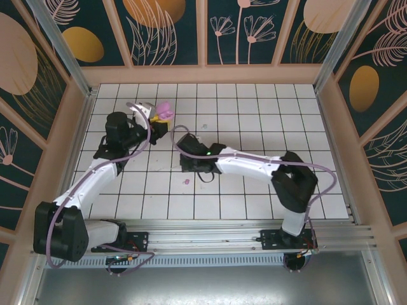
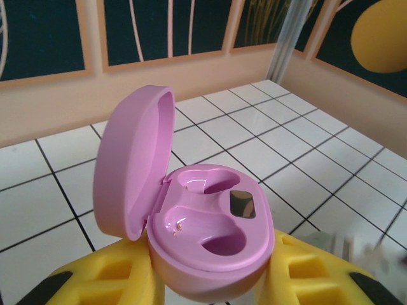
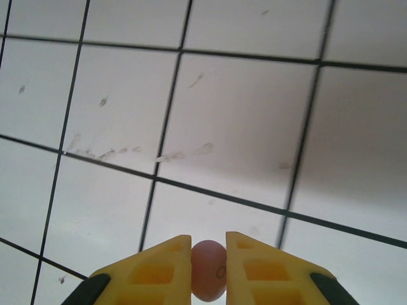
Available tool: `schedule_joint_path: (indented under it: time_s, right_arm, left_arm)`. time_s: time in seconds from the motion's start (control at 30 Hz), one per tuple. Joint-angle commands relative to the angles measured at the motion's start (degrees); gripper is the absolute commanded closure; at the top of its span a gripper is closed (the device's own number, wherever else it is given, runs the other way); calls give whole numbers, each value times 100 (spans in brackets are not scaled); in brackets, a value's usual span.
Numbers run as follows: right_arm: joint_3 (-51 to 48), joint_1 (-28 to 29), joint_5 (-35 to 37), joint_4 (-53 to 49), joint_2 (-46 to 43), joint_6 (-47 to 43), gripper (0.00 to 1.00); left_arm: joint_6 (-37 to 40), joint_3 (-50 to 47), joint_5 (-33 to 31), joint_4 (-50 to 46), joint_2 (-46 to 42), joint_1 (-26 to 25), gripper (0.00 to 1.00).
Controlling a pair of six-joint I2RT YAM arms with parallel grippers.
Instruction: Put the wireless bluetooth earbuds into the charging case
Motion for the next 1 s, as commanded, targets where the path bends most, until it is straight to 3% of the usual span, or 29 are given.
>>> schedule_joint_path:
  time_s: [0.0, 0.23, 0.37, 0.67, 0.83, 0.97]
  right_arm:
    - [-428, -262, 1, 9, -599, -32, 84]
    - [-951, -803, -207, -181, -1697, -296, 84]
    - [-893, -1026, -100, -687, -2206, -452, 84]
    - [-922, -1238, 172, -1280, -3624, -408, 84]
    - [-1047, -1250, 101, -1285, -4075, -287, 84]
    - [-950, -1249, -166, -1246, -3998, -313, 85]
  left_arm:
    - [-80, -399, 449, 547, -289, 42, 96]
    - [-442, -1446, 704, 1952, -607, -324, 96]
    - [-181, -1410, 411, 2117, -304, -1141, 96]
    - [-422, -1303, -687, 2933, 503, -2354, 98]
    - [-417, -1450, -1396, 3482, 618, -2690, 98]
    - [-157, -1358, -1516, 3587, 727, -2900, 98]
